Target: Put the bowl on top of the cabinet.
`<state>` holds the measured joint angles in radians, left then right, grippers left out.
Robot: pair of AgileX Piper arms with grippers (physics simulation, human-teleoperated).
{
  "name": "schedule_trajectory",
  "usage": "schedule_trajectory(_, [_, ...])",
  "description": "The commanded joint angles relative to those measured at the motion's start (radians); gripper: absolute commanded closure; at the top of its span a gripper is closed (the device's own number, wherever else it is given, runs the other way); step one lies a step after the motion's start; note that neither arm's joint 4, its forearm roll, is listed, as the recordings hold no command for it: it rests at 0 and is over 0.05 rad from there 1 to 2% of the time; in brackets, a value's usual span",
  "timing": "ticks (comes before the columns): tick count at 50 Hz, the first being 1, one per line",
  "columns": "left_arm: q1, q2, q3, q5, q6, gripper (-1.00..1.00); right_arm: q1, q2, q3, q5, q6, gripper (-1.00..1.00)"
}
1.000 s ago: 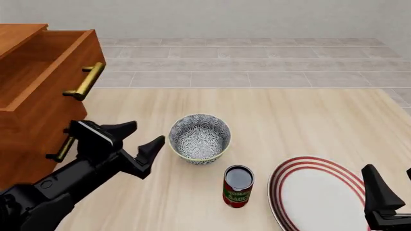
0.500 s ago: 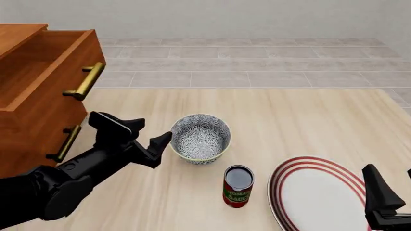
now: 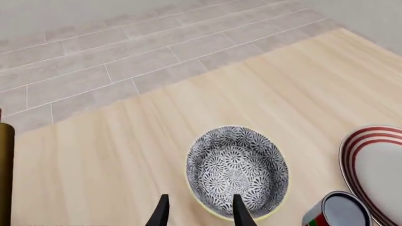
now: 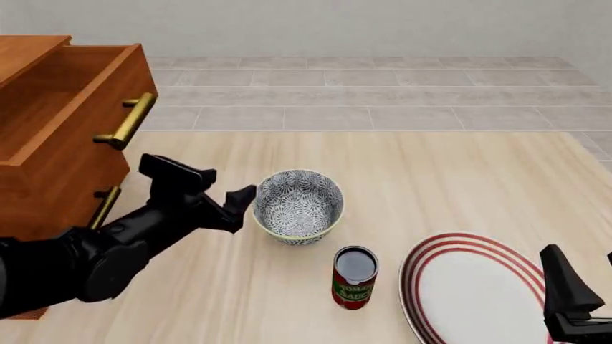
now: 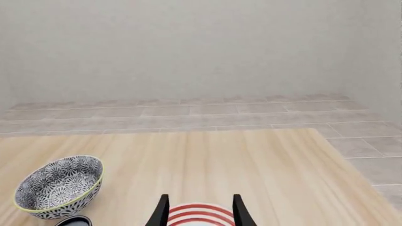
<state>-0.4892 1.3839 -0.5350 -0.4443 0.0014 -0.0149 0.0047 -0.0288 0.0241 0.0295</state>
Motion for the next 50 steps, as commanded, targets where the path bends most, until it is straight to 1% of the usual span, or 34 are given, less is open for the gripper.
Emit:
schedule_trajectory(1, [0.009,0.019,-0.021,0.011,-0.05,-1.0,0.0,0.0,0.001,0.0,0.002,-1.0])
schedule_trajectory(8, [0.005,0.036,-0.036,0.015,-0.069,-1.0,-0.001,0.0,0.001,0.0,0.003,-1.0])
schedule_trajectory(9, [0.002,0.039,-0.037,0.014,-0.083,-1.0,-0.002,0.0,0.001,0.0,0.002,-1.0])
schedule_trajectory(13, [0.003,0.054,-0.045,0.015,-0.08,-1.0,-0.004,0.002,0.0,-0.001,0.004,-1.0])
schedule_trajectory(17, [-0.01,0.074,-0.054,0.015,-0.103,-1.0,-0.005,0.004,0.002,-0.003,0.004,-1.0])
schedule_trajectory(26, [-0.003,0.11,-0.079,0.026,-0.101,-1.0,-0.008,0.002,0.005,-0.001,0.007,-1.0])
schedule_trajectory(28, [-0.007,0.122,-0.085,0.027,-0.116,-1.0,-0.008,0.002,0.005,0.0,0.008,-1.0])
schedule_trajectory(33, [-0.013,0.14,-0.102,0.031,-0.124,-1.0,-0.007,0.002,0.006,0.0,0.009,-1.0])
schedule_trajectory(41, [-0.006,0.182,-0.115,0.018,-0.118,-1.0,-0.007,0.006,0.006,-0.002,0.01,-1.0])
schedule_trajectory(50, [-0.001,0.234,-0.12,-0.015,-0.134,-1.0,-0.008,0.01,0.005,-0.005,0.011,-1.0])
